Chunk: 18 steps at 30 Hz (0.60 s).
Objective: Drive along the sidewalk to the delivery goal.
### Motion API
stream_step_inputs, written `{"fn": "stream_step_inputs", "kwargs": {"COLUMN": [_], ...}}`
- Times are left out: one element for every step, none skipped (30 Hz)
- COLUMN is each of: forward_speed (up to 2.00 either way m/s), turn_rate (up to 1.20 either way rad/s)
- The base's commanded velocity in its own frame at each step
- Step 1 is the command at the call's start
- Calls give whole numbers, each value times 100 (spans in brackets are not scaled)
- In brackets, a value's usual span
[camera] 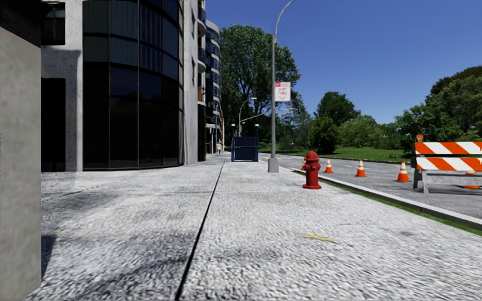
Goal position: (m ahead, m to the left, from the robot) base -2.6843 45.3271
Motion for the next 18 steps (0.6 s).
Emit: {"fn": "stream_step_inputs", "kwargs": {"forward_speed": [200, 200, 200, 200, 200, 200, 200, 200, 200, 200, 200, 200, 200, 200, 200, 200, 200, 200], "turn_rate": [0, 0, 0, 0, 0, 0, 0, 0, 0, 0, 0, 0, 0, 0, 0, 0, 13, 40]}}
